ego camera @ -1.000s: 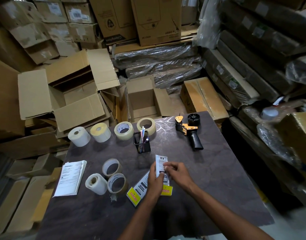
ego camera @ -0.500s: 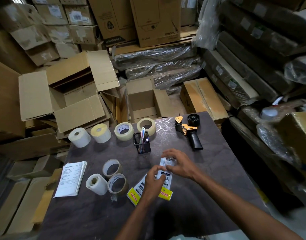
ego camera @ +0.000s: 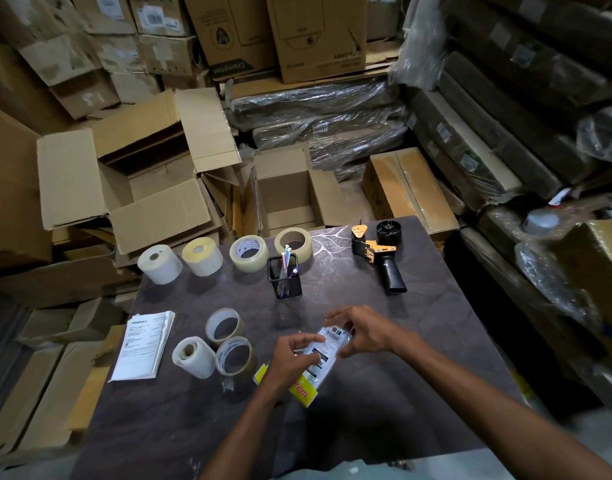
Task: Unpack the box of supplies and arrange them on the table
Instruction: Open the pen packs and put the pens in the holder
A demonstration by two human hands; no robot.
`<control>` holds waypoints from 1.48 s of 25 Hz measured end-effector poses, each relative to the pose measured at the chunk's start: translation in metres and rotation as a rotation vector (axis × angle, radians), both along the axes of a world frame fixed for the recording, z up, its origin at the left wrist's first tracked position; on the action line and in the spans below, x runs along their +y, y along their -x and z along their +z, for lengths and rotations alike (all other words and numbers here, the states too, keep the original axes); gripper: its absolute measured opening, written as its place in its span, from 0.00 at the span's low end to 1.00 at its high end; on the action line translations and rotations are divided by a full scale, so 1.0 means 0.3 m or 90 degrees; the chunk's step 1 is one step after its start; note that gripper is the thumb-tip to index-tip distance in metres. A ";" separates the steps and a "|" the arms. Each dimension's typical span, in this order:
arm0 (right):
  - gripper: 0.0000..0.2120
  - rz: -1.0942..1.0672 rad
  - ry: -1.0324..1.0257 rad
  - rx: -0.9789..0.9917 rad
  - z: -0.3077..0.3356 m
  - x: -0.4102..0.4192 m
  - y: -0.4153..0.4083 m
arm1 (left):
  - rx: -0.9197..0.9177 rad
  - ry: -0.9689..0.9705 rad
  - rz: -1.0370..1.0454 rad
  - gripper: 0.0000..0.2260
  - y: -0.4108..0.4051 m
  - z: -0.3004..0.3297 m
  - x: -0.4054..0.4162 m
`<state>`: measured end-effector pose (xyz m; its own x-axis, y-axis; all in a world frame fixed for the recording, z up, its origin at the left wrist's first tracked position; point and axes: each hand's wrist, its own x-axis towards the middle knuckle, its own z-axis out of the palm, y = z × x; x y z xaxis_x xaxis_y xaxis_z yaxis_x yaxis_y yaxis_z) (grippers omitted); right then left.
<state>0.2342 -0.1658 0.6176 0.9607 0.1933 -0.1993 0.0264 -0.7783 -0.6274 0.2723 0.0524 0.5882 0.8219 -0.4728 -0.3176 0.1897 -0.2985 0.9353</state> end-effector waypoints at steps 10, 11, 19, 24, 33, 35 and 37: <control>0.09 -0.079 -0.113 0.015 -0.033 -0.018 0.027 | 0.030 -0.021 -0.022 0.18 0.004 0.014 0.020; 0.06 -0.100 -0.118 0.007 -0.033 -0.018 0.033 | 0.029 -0.018 -0.016 0.18 0.005 0.015 0.018; 0.04 -0.255 -0.272 -0.001 -0.069 0.011 0.055 | 0.035 -0.002 0.001 0.18 0.004 0.005 0.015; 0.10 -0.241 -0.245 -0.043 -0.075 0.014 0.070 | 0.062 0.020 0.023 0.19 0.015 -0.007 0.016; 0.14 -0.090 -0.110 -0.092 -0.078 0.013 0.076 | 0.083 0.007 0.040 0.20 0.019 -0.010 0.022; 0.11 -0.090 -0.113 -0.100 -0.082 0.016 0.082 | 0.081 0.001 0.041 0.20 0.016 -0.015 0.025; 0.08 -0.097 -0.106 -0.100 -0.088 0.018 0.084 | 0.071 -0.001 0.034 0.20 0.017 -0.016 0.027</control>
